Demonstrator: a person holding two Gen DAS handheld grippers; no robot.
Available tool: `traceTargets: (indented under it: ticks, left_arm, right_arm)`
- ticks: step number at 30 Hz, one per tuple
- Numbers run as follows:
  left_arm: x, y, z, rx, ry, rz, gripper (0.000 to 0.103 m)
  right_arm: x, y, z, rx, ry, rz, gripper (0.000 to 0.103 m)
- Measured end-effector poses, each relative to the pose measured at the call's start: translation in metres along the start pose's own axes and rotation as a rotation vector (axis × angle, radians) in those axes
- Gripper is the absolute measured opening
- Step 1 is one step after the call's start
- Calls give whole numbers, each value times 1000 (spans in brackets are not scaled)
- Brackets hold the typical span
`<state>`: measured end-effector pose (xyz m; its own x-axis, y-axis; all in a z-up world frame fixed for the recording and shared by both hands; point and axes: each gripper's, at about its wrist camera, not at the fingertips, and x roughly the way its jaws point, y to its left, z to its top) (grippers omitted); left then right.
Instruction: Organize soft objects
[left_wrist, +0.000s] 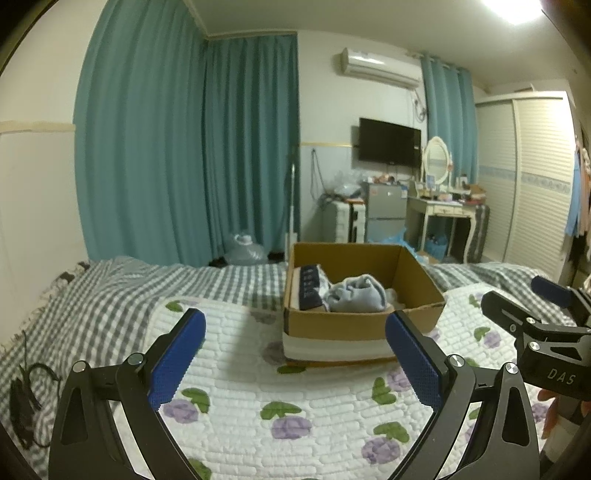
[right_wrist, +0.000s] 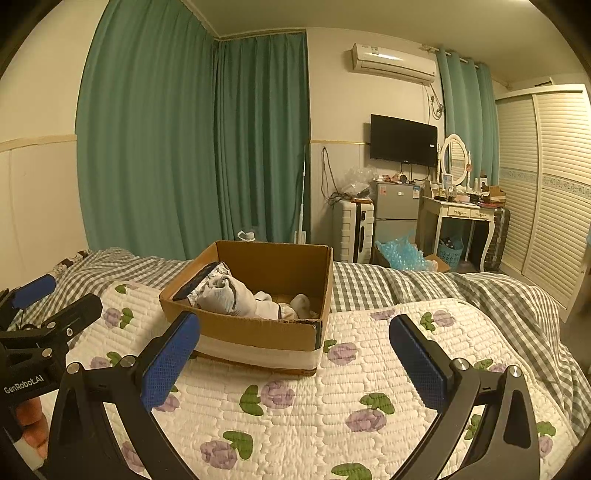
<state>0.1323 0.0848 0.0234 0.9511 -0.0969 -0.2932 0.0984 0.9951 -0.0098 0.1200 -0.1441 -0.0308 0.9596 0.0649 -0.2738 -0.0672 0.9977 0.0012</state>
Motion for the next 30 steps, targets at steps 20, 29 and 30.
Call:
traceTargets:
  ticks: [20,29,30]
  left_arm:
    - [-1,0,-3,-1,5,5,100]
    - [0,0,-2,-3,8,2,100]
    - [-1,0,-3,-5,9,1,100]
  right_arm:
    - [0,1,-1,-3,3,3,103]
    - [0,0,-2,-4,5,3,103]
    - [0,0,-2,-4,4,3,103]
